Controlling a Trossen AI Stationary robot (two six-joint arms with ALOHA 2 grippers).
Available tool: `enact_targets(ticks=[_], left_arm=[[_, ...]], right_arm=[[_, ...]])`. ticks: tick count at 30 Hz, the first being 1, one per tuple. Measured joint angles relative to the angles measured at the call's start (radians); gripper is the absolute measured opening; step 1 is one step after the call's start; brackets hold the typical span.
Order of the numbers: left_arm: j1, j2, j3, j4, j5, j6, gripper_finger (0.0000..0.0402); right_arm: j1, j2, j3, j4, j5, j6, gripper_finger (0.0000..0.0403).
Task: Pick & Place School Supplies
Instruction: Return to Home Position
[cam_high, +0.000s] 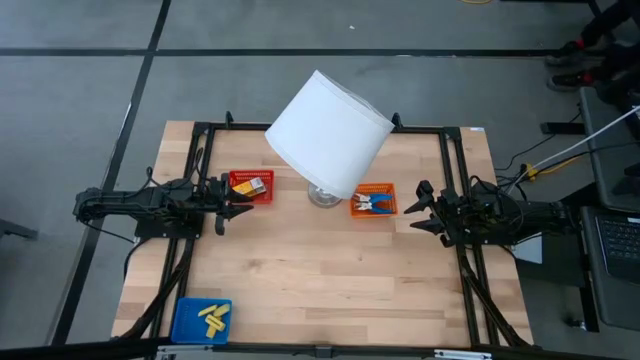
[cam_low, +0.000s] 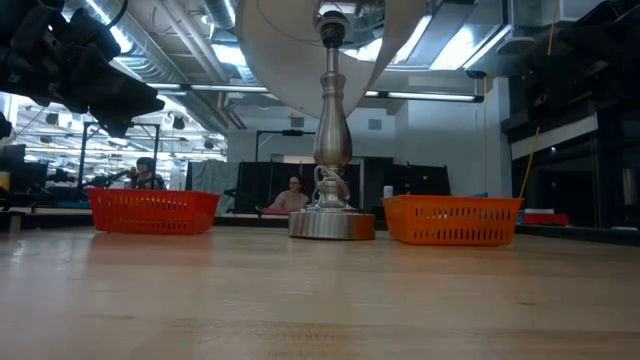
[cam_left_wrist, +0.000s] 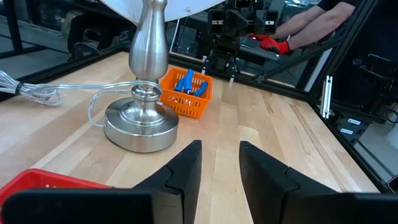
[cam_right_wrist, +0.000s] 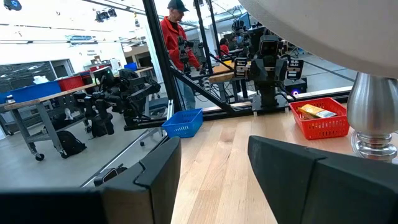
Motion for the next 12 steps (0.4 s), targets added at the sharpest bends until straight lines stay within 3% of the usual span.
enact_targets(ticks=[12], left_arm=[[0.0,0.0,0.0,0.0,0.0,0.0,0.0105]], right_arm=[[0.0,0.0,0.0,0.0,0.0,0.0,0.0192]])
